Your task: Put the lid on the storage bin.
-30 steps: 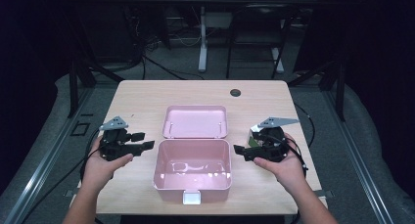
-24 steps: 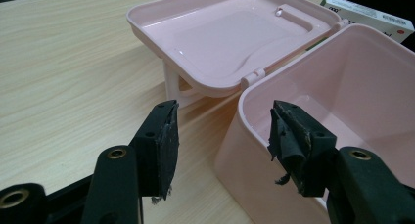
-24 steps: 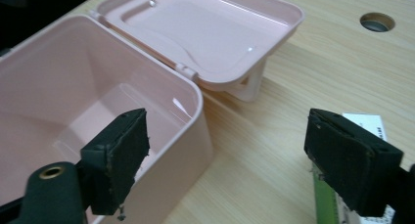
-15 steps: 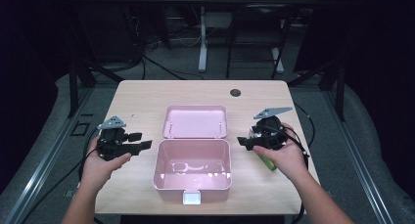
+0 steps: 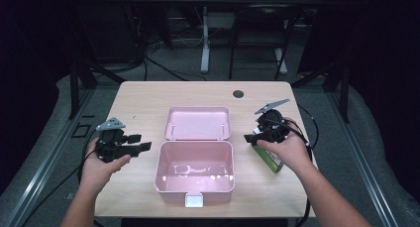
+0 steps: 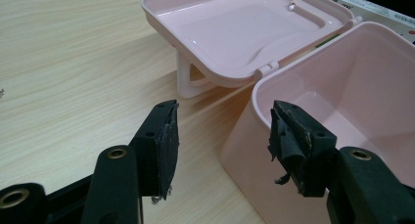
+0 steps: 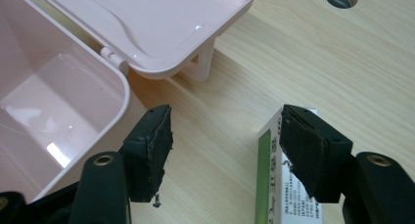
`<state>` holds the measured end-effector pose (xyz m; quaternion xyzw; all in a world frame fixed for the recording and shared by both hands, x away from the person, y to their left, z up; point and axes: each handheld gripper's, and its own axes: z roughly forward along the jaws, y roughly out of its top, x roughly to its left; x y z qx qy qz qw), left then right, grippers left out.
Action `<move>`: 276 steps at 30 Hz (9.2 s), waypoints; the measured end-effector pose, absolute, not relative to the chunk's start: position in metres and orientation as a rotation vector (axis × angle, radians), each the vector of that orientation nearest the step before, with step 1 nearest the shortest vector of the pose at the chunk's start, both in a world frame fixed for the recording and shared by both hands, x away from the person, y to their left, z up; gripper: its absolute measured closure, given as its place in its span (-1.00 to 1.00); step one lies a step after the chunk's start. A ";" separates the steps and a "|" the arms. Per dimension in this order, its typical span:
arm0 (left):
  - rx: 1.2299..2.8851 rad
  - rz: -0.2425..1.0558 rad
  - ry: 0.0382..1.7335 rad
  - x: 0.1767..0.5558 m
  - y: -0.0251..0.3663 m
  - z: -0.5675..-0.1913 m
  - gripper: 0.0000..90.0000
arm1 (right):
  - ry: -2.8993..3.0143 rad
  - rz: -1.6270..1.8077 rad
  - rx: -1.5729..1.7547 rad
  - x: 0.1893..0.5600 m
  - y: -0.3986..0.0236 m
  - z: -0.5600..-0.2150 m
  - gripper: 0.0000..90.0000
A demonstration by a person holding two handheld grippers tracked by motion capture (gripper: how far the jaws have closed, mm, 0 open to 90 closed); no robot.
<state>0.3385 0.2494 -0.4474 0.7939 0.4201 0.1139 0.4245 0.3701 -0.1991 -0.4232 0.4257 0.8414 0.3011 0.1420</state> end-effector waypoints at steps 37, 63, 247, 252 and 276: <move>1.976 0.275 1.070 0.340 0.256 -0.448 -0.02 | 2.535 0.511 1.301 0.409 -0.200 -0.422 -0.06; 1.977 0.275 1.077 0.341 0.258 -0.450 -0.02 | 2.626 0.245 1.423 0.427 -0.213 -0.441 0.16; 1.962 0.262 1.120 0.345 0.267 -0.455 -0.02 | 3.001 0.030 0.612 0.355 -0.096 -0.349 0.37; 1.960 0.263 1.122 0.345 0.267 -0.455 -0.02 | 3.022 0.034 0.537 0.345 -0.077 -0.349 0.37; 1.960 0.261 1.123 0.345 0.268 -0.456 -0.02 | 3.078 0.050 0.376 0.329 -0.035 -0.352 0.37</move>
